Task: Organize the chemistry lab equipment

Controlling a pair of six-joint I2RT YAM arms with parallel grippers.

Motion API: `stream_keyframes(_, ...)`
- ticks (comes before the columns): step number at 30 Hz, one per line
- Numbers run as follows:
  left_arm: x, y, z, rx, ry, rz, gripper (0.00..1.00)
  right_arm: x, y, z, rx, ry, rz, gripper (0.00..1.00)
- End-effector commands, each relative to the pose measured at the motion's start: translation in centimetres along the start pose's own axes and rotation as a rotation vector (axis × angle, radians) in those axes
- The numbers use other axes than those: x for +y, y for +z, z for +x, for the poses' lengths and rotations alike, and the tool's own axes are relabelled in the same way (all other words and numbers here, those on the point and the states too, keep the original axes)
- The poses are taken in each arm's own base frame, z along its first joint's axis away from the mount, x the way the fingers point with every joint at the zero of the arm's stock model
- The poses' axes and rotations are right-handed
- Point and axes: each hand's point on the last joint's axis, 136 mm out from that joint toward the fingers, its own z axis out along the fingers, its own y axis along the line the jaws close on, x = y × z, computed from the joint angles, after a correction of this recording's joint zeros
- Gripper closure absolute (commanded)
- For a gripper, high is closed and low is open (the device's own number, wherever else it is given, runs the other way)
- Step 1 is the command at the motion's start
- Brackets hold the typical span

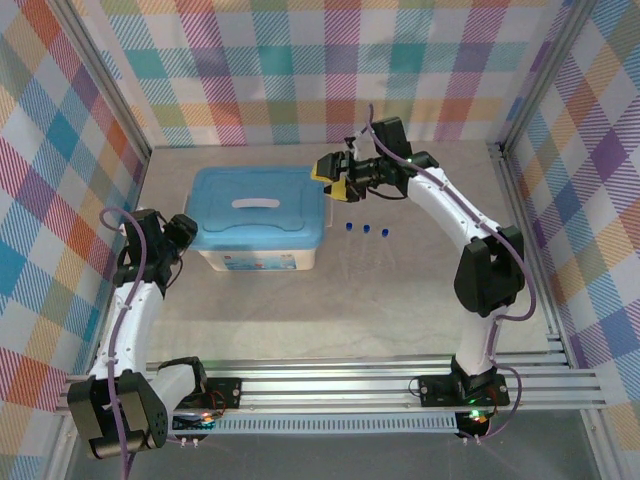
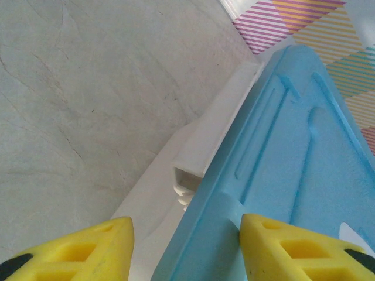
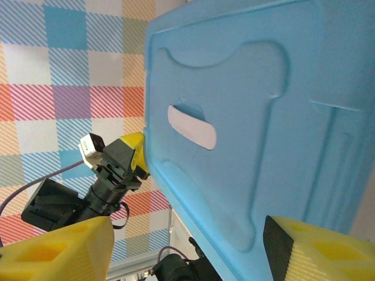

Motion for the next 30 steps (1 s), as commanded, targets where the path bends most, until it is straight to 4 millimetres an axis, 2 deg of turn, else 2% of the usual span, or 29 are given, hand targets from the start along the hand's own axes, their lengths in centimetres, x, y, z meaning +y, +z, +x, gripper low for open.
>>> stream_keyframes(1,2.7,0.4,4.5,0.148,0.006,-0.088,0.5,-0.2,1.1,0.7,0.044,-0.022,0.003,0.31)
stream_keyframes(5,2.8,0.3,4.7,0.147,0.008,-0.091,0.5,-1.5,1.7,1.1,0.066,-0.015,0.047,0.31)
stream_keyframes(9,3.2,0.3,5.3,0.133,-0.037,-0.086,0.5,-1.9,1.8,1.1,0.064,-0.038,0.092,0.3)
stream_keyframes(15,3.2,-0.1,5.7,0.099,-0.05,-0.078,0.5,-1.9,0.7,0.4,0.028,-0.11,0.179,0.3)
stream_keyframes(20,2.3,-0.9,4.2,0.057,-0.013,-0.072,0.49,-1.5,-1.1,0.0,-0.023,-0.185,0.26,0.27)
stream_keyframes(24,1.4,-1.0,2.8,0.041,0.001,-0.068,0.43,-2.5,-2.2,-0.3,-0.045,-0.218,0.354,0.23)
stream_keyframes(30,0.0,-1.8,0.2,-0.007,0.032,-0.063,0.32,-4.0,-2.2,-0.1,-0.026,-0.196,0.387,0.16)
